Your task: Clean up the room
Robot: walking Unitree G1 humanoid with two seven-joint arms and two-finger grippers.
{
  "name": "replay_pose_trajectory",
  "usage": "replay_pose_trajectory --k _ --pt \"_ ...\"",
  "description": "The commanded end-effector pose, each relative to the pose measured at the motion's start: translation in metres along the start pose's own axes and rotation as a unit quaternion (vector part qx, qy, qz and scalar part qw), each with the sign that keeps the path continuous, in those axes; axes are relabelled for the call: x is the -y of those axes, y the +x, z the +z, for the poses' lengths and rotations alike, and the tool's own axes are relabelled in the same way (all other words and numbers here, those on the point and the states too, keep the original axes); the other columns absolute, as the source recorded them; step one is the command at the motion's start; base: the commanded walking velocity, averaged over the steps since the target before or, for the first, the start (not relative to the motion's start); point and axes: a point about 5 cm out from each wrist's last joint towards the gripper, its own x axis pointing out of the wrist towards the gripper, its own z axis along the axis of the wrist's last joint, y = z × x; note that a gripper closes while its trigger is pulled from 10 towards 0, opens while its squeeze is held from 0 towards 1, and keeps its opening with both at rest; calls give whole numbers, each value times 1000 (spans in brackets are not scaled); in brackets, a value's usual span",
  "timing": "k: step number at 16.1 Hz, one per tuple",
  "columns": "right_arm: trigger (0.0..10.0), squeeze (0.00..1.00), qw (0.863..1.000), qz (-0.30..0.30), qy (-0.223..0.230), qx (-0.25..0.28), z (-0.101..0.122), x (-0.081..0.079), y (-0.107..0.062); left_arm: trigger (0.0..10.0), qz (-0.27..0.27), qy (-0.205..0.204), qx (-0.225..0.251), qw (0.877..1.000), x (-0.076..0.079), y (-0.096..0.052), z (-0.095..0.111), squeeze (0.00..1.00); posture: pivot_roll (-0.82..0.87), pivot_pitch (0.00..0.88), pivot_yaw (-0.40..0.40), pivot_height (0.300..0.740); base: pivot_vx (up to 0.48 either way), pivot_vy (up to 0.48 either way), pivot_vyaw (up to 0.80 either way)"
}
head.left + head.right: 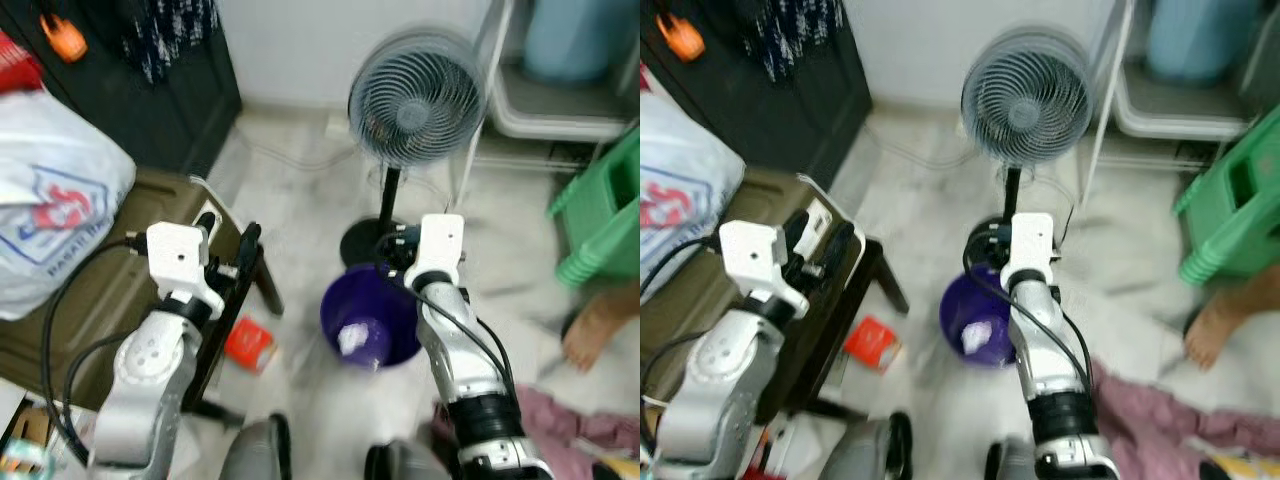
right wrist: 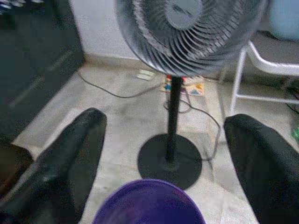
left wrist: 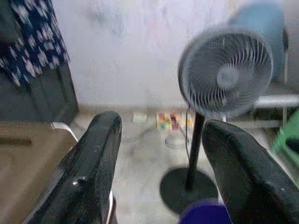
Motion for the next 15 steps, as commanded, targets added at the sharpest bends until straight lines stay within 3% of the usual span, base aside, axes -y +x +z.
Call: replay_pose_trajectory --k 1,3,8,9,10,12,15 --pt "10000 1000 998 51 21 -13 6 -8 6 10000 21 5 5 1000 -9 4 -2 0 76 0 42 740 0 0 0" --pt "10000 1000 996 86 10 1 11 -12 5 10000 43 10 23 999 -16 11 2 0 73 0 39 740 0 0 0" --pt "10000 1000 994 93 -27 45 26 -13 10 10000 73 56 50 994 -29 15 4 0 83 0 4 740 0 0 0" --pt "10000 808 994 91 -28 44 25 -13 10 10000 77 58 49 994 -30 14 4 0 83 0 4 740 0 0 0" --pt "10000 0 995 87 -27 37 25 -10 11 10000 90 59 51 993 -35 14 2 0 85 0 3 740 0 0 0" --pt "10000 0 996 76 -14 40 26 -2 7 10000 97 58 49 992 -36 12 -2 0 81 0 15 740 0 0 0" --pt "10000 0 993 100 -32 57 19 15 -22 10000 97 66 44 992 -36 0 -7 0 104 0 -1 740 0 0 0"
